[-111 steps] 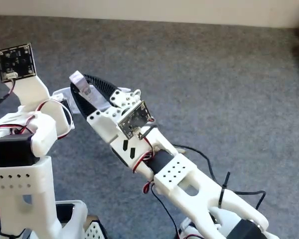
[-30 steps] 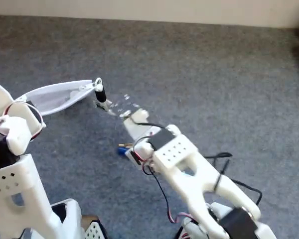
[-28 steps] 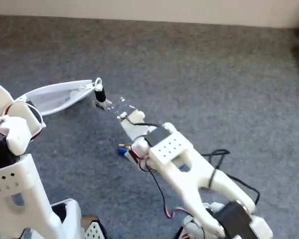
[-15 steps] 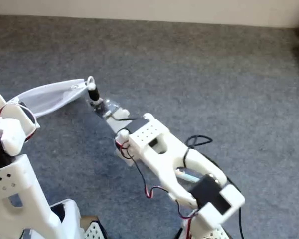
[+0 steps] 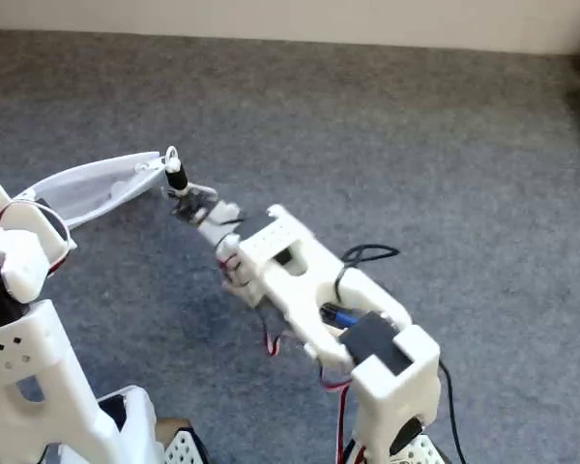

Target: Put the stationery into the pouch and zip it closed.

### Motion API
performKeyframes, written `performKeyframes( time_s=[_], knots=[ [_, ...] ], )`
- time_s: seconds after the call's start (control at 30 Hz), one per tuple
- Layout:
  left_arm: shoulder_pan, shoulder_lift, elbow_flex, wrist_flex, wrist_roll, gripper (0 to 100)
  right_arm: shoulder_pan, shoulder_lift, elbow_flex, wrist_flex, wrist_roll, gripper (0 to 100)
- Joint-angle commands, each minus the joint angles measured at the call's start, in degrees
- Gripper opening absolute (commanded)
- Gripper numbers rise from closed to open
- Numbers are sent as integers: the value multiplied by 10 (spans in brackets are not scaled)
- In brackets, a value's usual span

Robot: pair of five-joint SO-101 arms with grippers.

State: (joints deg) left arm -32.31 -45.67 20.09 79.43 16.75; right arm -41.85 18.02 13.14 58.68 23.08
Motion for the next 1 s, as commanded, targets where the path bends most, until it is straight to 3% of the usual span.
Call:
performKeyframes(
  time_s=[0.0, 0.27, 0.67, 0.97],
  knots=[
    [-11, -9, -30, -10, 4, 7, 4, 15, -16, -8, 48, 2],
    [-11, -9, -30, -9, 4, 7, 39, -7, -19, -5, 55, 5],
    [-9, -9, -31, -7, 4, 7, 77, -190, -14, 14, 54, 5],
    [76, -9, -32, -6, 4, 7, 111, -296, -14, 52, 51, 5]
  ],
)
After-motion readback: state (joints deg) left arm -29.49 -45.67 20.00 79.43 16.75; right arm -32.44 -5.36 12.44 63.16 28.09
